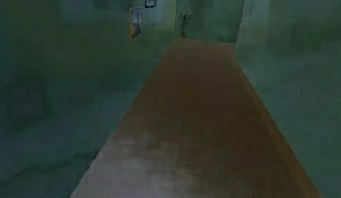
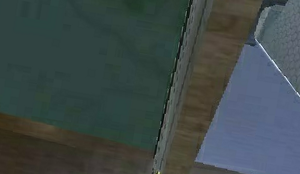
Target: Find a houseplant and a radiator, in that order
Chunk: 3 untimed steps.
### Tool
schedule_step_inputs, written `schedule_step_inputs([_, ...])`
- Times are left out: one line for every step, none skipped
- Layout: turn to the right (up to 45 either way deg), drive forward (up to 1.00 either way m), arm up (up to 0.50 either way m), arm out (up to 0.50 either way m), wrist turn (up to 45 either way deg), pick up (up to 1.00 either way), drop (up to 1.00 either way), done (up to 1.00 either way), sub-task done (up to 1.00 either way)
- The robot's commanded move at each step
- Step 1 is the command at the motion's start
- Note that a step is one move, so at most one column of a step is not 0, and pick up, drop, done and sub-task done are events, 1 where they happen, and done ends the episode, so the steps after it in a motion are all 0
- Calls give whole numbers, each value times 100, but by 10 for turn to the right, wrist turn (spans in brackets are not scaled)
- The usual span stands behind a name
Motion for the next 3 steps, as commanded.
schedule_step_inputs([30,0,0,0,0,0,0,0,0])
schedule_step_inputs([0,100,0,0,0,0,0,0,0])
schedule_step_inputs([30,0,0,0,0,0,0,0,0])
